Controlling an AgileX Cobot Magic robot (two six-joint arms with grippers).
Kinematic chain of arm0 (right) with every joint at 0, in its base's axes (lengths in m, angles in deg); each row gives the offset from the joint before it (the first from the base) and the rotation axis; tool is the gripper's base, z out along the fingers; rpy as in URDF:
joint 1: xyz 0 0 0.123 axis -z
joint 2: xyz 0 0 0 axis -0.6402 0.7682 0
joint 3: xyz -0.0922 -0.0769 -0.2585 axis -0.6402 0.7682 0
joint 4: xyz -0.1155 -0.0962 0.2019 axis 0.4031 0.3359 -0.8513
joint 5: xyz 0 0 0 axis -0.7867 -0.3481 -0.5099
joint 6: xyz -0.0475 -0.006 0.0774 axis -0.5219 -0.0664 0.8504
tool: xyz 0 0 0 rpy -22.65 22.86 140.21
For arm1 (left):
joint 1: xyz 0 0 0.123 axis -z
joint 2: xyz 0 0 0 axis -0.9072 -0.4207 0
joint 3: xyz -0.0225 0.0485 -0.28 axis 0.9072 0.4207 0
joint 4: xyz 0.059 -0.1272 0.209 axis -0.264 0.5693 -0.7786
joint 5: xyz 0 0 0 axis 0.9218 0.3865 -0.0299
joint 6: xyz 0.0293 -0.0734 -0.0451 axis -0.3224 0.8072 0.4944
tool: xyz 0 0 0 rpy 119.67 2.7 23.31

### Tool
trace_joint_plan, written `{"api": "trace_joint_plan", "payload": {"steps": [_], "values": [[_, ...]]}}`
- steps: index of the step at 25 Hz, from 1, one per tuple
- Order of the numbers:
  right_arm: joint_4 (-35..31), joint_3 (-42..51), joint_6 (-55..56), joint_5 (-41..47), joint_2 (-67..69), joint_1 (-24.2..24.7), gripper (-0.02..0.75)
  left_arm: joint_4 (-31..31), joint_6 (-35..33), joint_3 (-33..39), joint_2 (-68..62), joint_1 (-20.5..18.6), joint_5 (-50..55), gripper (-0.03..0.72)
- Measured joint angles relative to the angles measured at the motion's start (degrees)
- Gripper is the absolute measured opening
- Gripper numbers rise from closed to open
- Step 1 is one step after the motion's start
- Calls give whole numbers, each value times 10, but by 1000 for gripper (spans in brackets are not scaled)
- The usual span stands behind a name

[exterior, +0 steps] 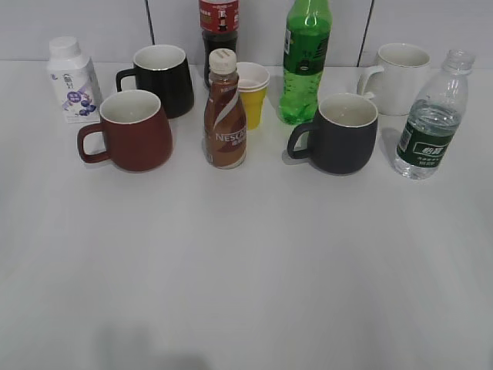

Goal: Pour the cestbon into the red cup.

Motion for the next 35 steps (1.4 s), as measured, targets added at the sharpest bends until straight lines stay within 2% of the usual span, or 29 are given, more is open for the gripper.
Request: {"api": "trace_joint_plan", "payload": {"steps": [35], "values": [[1, 0, 0, 0, 0, 0, 587, 0, 0, 0, 0, 0, 0, 237]]}}
